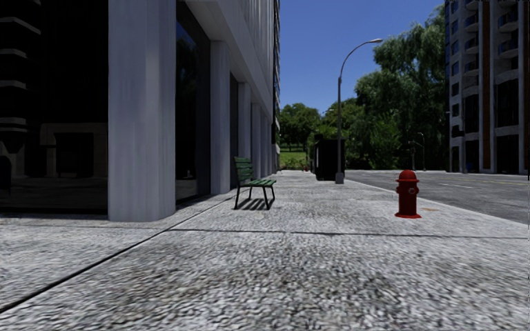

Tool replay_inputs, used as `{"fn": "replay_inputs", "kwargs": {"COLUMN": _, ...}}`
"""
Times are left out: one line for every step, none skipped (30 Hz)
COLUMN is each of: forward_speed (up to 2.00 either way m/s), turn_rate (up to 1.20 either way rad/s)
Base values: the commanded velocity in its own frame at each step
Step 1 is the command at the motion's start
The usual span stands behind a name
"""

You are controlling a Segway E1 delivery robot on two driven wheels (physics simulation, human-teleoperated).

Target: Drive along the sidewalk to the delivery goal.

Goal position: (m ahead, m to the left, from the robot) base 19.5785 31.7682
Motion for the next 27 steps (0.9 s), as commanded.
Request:
{"fn": "replay_inputs", "kwargs": {"forward_speed": 2.00, "turn_rate": 1.20}}
{"fn": "replay_inputs", "kwargs": {"forward_speed": 2.00, "turn_rate": 1.20}}
{"fn": "replay_inputs", "kwargs": {"forward_speed": 2.00, "turn_rate": 1.20}}
{"fn": "replay_inputs", "kwargs": {"forward_speed": 2.00, "turn_rate": 1.20}}
{"fn": "replay_inputs", "kwargs": {"forward_speed": 2.00, "turn_rate": 1.20}}
{"fn": "replay_inputs", "kwargs": {"forward_speed": 2.00, "turn_rate": 1.20}}
{"fn": "replay_inputs", "kwargs": {"forward_speed": 2.00, "turn_rate": 1.20}}
{"fn": "replay_inputs", "kwargs": {"forward_speed": 2.00, "turn_rate": 1.20}}
{"fn": "replay_inputs", "kwargs": {"forward_speed": 2.00, "turn_rate": 1.20}}
{"fn": "replay_inputs", "kwargs": {"forward_speed": 2.00, "turn_rate": 1.20}}
{"fn": "replay_inputs", "kwargs": {"forward_speed": 2.00, "turn_rate": 1.20}}
{"fn": "replay_inputs", "kwargs": {"forward_speed": 2.00, "turn_rate": 1.20}}
{"fn": "replay_inputs", "kwargs": {"forward_speed": 2.00, "turn_rate": 1.20}}
{"fn": "replay_inputs", "kwargs": {"forward_speed": 2.00, "turn_rate": 1.20}}
{"fn": "replay_inputs", "kwargs": {"forward_speed": 2.00, "turn_rate": 1.20}}
{"fn": "replay_inputs", "kwargs": {"forward_speed": 2.00, "turn_rate": 1.20}}
{"fn": "replay_inputs", "kwargs": {"forward_speed": 2.00, "turn_rate": 1.20}}
{"fn": "replay_inputs", "kwargs": {"forward_speed": 2.00, "turn_rate": 1.20}}
{"fn": "replay_inputs", "kwargs": {"forward_speed": 2.00, "turn_rate": 1.20}}
{"fn": "replay_inputs", "kwargs": {"forward_speed": 2.00, "turn_rate": 1.20}}
{"fn": "replay_inputs", "kwargs": {"forward_speed": 2.00, "turn_rate": 1.20}}
{"fn": "replay_inputs", "kwargs": {"forward_speed": 2.00, "turn_rate": 1.20}}
{"fn": "replay_inputs", "kwargs": {"forward_speed": 2.00, "turn_rate": 1.20}}
{"fn": "replay_inputs", "kwargs": {"forward_speed": 2.00, "turn_rate": 1.20}}
{"fn": "replay_inputs", "kwargs": {"forward_speed": 2.00, "turn_rate": 1.20}}
{"fn": "replay_inputs", "kwargs": {"forward_speed": 2.00, "turn_rate": 1.20}}
{"fn": "replay_inputs", "kwargs": {"forward_speed": 2.00, "turn_rate": 1.20}}
